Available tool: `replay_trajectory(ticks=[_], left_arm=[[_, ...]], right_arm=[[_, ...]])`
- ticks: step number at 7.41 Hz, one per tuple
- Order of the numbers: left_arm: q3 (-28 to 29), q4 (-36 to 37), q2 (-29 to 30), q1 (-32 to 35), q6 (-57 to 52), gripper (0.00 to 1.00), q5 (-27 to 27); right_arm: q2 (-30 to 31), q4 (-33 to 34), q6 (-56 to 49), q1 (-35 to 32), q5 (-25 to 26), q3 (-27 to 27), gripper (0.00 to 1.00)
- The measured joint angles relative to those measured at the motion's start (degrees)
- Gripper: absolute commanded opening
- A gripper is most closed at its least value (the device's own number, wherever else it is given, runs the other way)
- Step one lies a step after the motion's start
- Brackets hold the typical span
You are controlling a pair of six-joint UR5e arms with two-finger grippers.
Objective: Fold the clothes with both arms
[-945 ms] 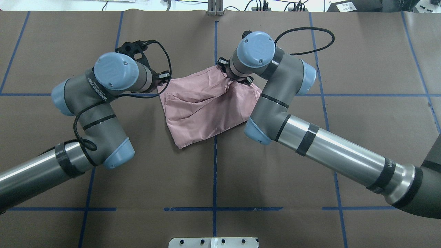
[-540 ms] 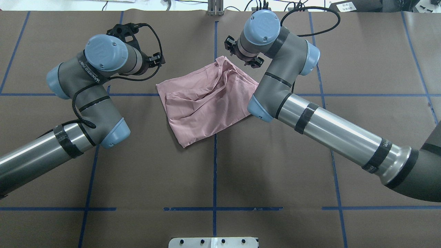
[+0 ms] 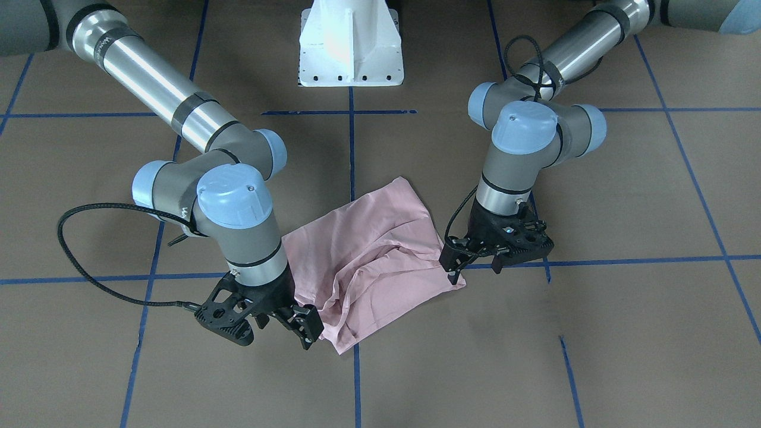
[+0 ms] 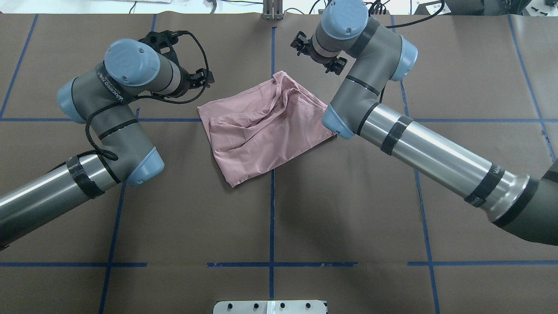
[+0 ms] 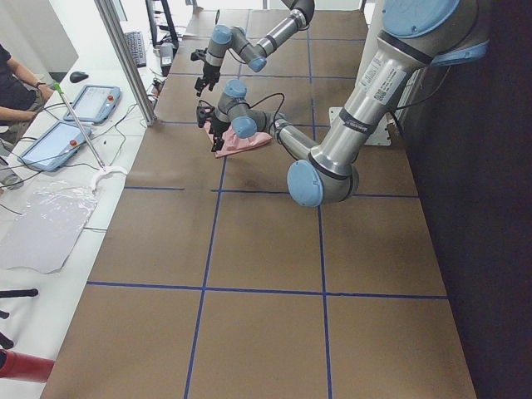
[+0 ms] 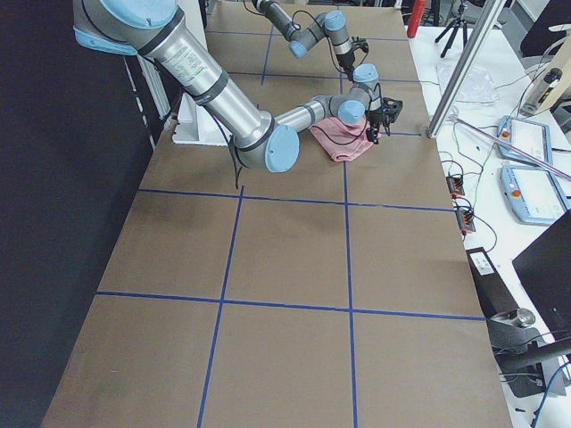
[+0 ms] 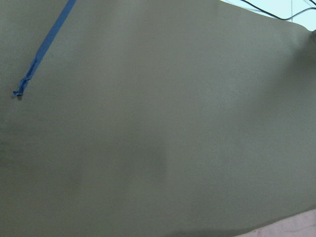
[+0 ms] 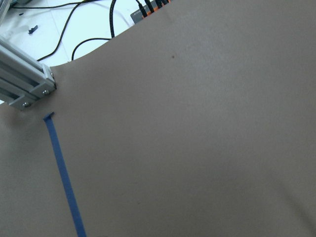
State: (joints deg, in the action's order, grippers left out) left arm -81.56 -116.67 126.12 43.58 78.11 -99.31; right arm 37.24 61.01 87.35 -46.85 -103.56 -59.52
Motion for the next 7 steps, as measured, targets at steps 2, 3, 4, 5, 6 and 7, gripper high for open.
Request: replay_trajectory(ticks=[2,3,4,5,6,7], left_arm=[[-1.77,0.37,-1.20,4.25,-5.44,1.00,-3.99],[-4.41,0.61,-3.72,7.56,-10.70,1.00,-6.41],[-7.60,0.92,-7.37,11.07,-16.83,1.00,-8.97],[-10.66,1.67,-11.49,14.91,-23.62,1.00,-11.86],[-13.32,2.70,-15.60,18.88,-31.00,1.00,-14.62],[-15.39,3.50,-19.49,22.74,-38.39,1.00,-16.88]], right_arm=[[3.34,3.99,-11.28,-6.18,-6.66,-3.88,1.00],[7.12,9.19,-20.82,-9.73,-9.19,-8.91,1.00],[11.31,15.21,-31.17,-13.04,-10.79,-14.45,1.00],[16.23,21.01,-41.39,-16.12,-12.13,-20.27,1.00],[21.58,25.87,-50.61,-19.02,-13.88,-25.87,1.00],[27.42,29.63,-58.83,-21.88,-16.31,-31.27,1.00]])
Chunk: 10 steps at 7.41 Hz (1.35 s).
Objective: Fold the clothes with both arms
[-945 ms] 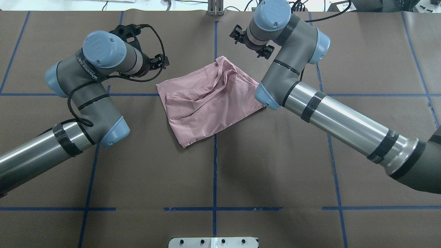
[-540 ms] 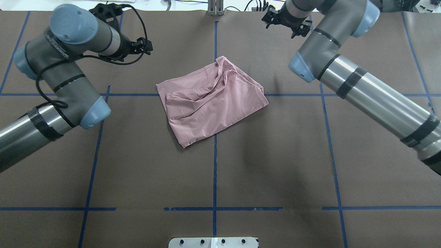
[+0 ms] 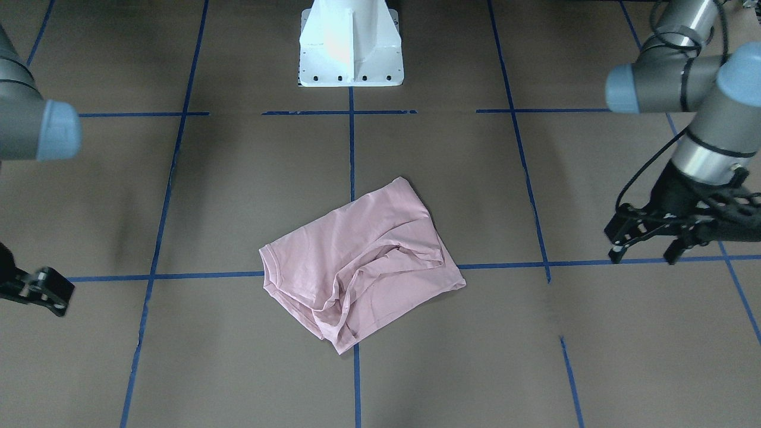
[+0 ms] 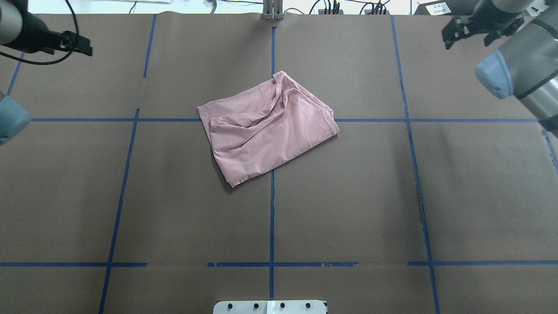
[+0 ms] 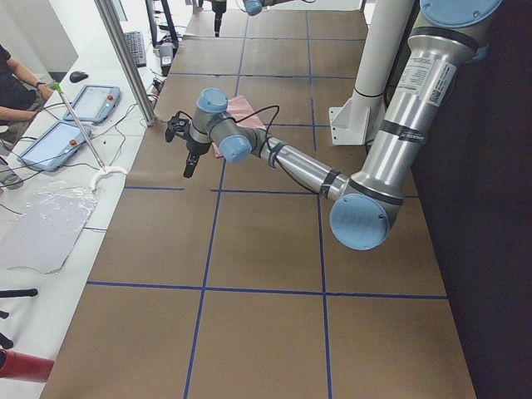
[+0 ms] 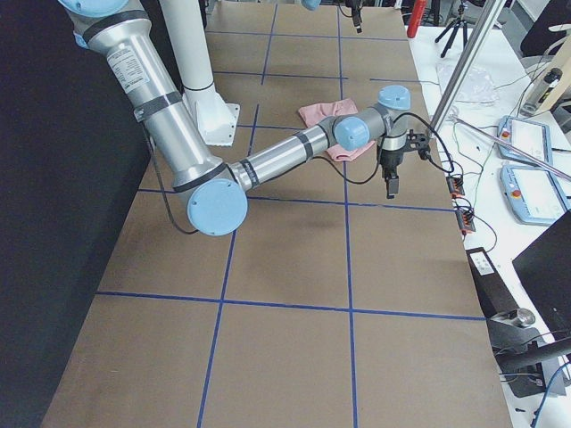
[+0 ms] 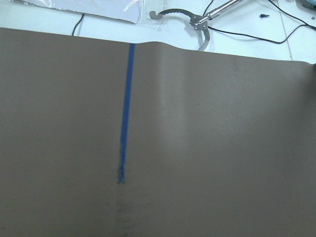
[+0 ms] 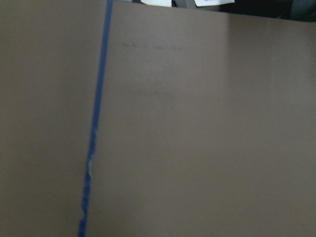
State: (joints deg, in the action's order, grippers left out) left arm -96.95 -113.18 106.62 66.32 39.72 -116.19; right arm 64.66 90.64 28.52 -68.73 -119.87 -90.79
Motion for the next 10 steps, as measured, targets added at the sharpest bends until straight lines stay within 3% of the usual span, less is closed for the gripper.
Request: replay_trajectory(ticks=[2,5,7,10], left_arm=[[-1.07,2.82,-5.36,8.88,-15.76,1.00,-5.10],[1.37,8.12,-9.96,19.51,-39.83,1.00,-10.84],[5.59,8.55,-11.76,23.46,-52.20,1.00,-14.92],[8.21,3.17,-15.94,24.45,-55.11,1.00,-15.56]], right_arm=[[11.73,2.64,-12.50,-6.62,-8.54,-7.22,1.00],[22.82,2.88,-26.59,-15.42,-16.22,-8.87,1.00],[26.34,2.82,-28.71,-17.06,-18.30,-9.32,1.00],[27.47,2.67,-28.75,-17.36,-20.03,-8.41,1.00]])
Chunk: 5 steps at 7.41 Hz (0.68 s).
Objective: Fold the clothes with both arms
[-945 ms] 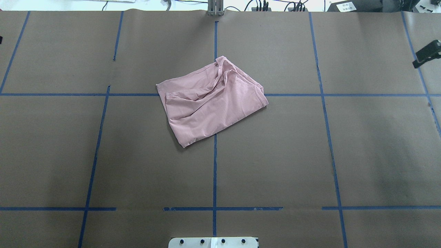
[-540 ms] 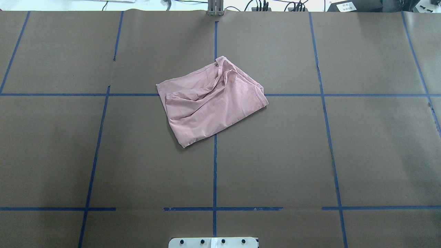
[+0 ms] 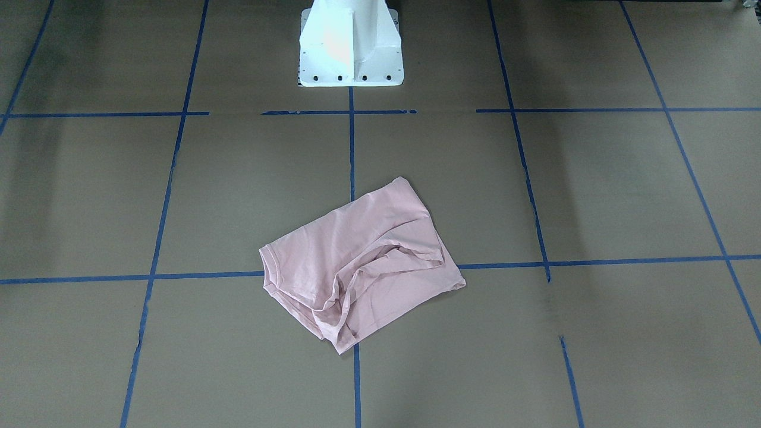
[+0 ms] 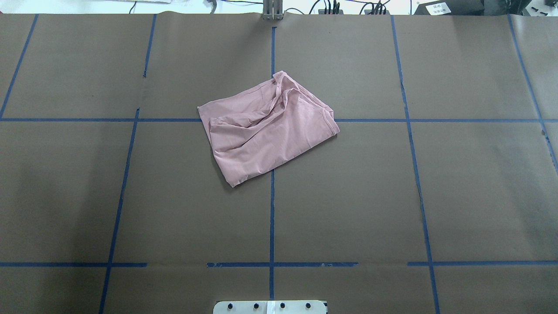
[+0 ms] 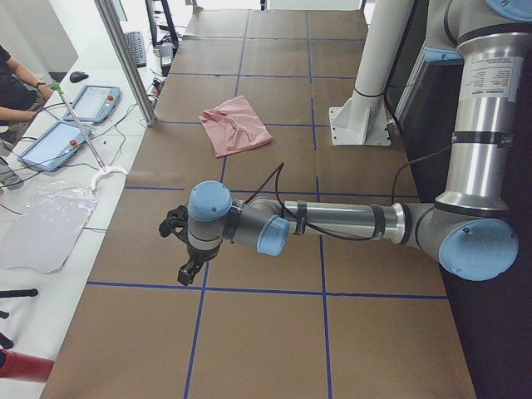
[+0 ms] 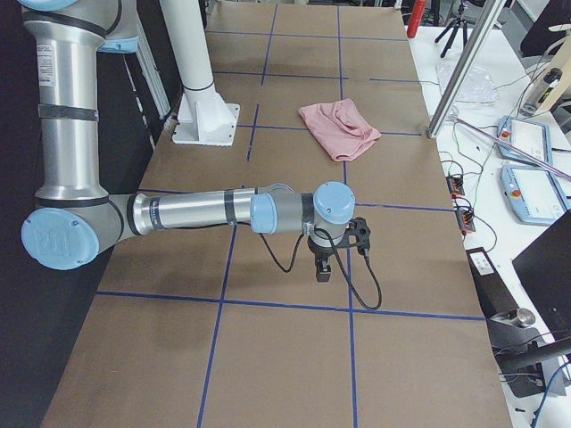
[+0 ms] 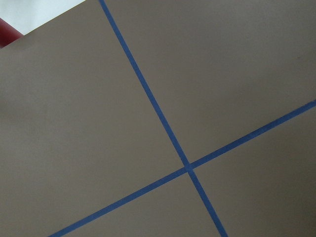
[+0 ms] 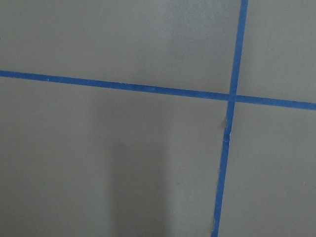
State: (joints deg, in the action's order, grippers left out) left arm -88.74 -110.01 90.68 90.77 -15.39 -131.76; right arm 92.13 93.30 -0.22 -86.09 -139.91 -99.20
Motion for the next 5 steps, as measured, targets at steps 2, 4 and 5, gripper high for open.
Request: replay_trajectory(ticks=[2,4,5], left_arm=[[1.30,-0.51,-1.88,-0.01,0.28,1.00,0.16],[1.18,6.18,-1.98,-0.16,0.93,1.00,-0.14],[0.39,10.65,-1.77,-0.20,1.01,1.00,-0.33]], right_arm=[[0.27,-0.03,0.36,-0.02,-0.05,0.09,1.00],[0.70,0.14,0.47,-0.01,-0.10,0.40,1.00],[0.93,0.17,0.47,0.00,-0.02,0.58,1.00]])
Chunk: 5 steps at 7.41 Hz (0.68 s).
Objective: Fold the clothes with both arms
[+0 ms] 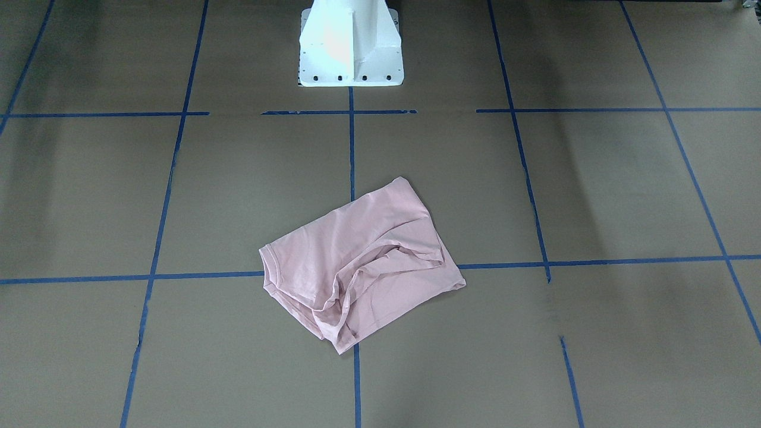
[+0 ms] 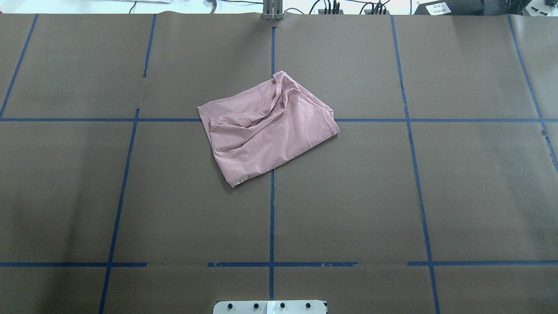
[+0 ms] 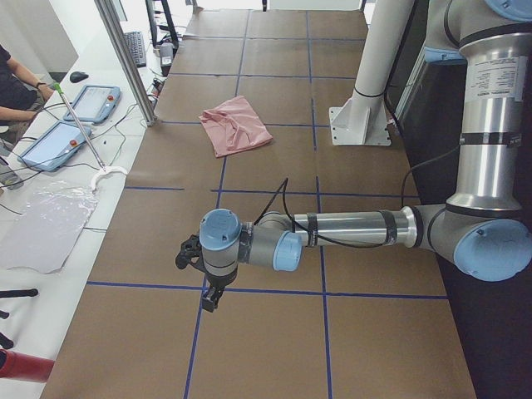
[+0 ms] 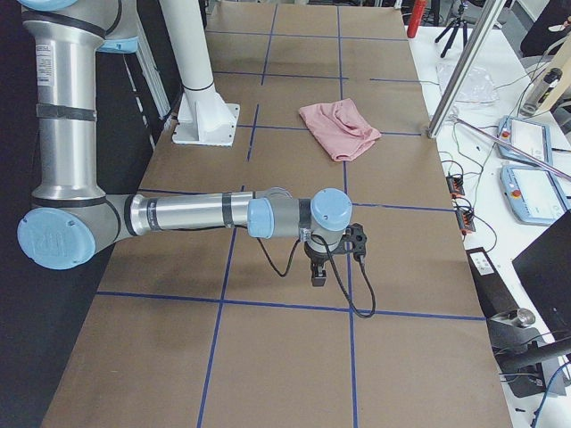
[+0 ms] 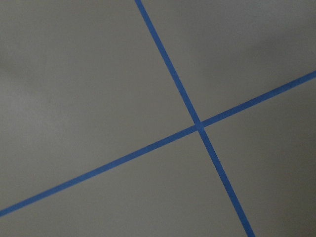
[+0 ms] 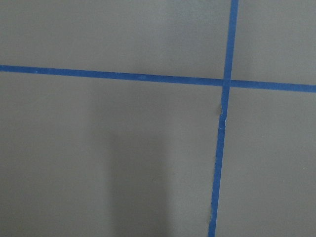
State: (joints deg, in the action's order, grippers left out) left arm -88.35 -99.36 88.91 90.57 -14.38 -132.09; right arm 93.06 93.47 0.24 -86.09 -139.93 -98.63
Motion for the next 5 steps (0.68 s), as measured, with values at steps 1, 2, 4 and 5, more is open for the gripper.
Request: replay_trajectory(ticks=[1,2,4,5], left_arm=[[-1.61,4.28,0.15,-0.02,0.06,1.00,-0.11],[-3.53,7.99,0.19,-0.07,0.17,1.00,-0.16],[-5.02,10.45,0.14,-0.15,0.60,1.00,-0.18],[-5.08,10.56,0.13,-0.16,0.70,1.00,-0.18]], right_arm=[[0.28,-0.04,-0.03,-0.01,0.13,0.11,1.00],[0.52,-0.09,-0.06,-0.01,0.24,0.15,1.00],[0.68,-0.13,-0.12,-0.05,0.50,0.21,1.00],[0.87,-0.15,-0.14,-0.09,1.07,0.24,1.00]])
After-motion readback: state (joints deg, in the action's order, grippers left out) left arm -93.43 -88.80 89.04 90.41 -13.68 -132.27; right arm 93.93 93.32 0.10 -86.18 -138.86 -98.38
